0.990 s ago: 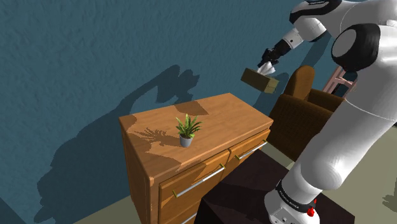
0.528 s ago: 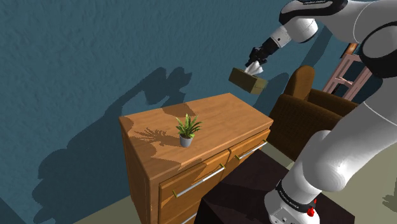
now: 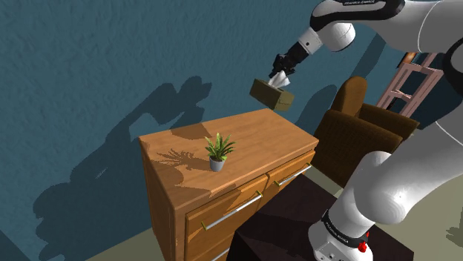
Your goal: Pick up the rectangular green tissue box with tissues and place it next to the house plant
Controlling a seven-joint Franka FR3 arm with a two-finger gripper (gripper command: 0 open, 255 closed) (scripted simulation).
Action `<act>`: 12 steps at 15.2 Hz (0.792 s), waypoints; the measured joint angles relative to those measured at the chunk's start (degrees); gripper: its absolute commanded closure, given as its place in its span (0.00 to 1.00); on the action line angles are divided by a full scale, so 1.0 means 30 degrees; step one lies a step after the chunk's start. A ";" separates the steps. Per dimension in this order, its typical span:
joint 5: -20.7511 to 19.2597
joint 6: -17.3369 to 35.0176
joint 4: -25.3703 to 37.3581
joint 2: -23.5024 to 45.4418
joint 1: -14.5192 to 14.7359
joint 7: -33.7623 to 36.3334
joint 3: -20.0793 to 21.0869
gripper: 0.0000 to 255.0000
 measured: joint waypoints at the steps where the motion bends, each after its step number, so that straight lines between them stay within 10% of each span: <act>1: 0.0036 0.0223 0.0023 0.0081 0.0148 0.0379 0.0295 1.00; 12: 0.0001 0.3319 -0.0524 0.0770 0.1820 0.4975 0.4034 1.00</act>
